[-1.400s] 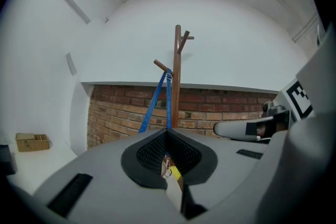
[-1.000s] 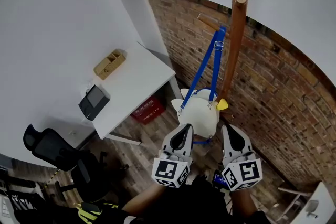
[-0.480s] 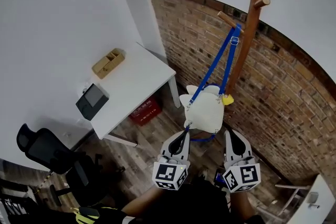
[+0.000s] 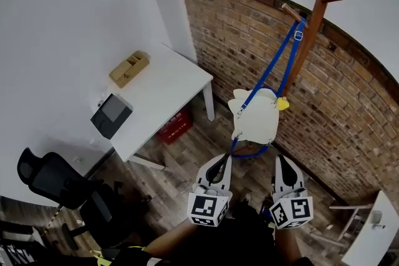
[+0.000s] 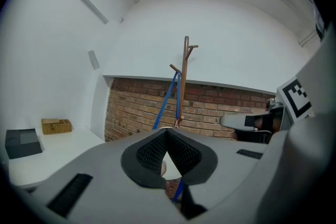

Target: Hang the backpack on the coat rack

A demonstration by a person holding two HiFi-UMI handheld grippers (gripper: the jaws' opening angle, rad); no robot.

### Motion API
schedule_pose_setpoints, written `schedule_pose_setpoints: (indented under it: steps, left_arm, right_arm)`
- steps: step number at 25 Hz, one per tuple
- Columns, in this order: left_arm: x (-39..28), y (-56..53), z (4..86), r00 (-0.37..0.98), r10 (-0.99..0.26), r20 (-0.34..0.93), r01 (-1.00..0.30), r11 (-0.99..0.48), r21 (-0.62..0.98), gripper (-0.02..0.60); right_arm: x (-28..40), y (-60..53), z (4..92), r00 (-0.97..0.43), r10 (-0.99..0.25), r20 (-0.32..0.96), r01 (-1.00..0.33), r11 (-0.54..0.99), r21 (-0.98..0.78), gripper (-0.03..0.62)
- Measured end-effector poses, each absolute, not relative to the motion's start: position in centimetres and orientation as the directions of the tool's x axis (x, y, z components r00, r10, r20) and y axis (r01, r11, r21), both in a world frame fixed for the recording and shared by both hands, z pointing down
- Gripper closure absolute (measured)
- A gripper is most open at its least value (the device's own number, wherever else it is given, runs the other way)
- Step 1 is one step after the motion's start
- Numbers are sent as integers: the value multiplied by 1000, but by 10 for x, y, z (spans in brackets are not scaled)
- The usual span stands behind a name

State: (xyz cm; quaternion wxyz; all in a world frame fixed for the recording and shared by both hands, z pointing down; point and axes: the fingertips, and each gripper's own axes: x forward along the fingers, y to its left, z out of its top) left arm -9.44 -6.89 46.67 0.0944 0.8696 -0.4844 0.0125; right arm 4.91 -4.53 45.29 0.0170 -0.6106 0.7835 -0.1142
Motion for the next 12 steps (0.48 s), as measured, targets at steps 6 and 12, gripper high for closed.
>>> schedule_pose_setpoints:
  steps: [6, 12]
  left_arm:
    - [-92, -52, 471, 540, -834, 112, -839, -523, 153, 574]
    - [-77, -41, 476, 524, -846, 100, -849, -509, 144, 574]
  right_arm:
    - [49, -27, 455, -244, -963, 117, -957, 219, -191, 582]
    - [66, -21, 466, -255, -958, 128, -954, 228, -193, 582]
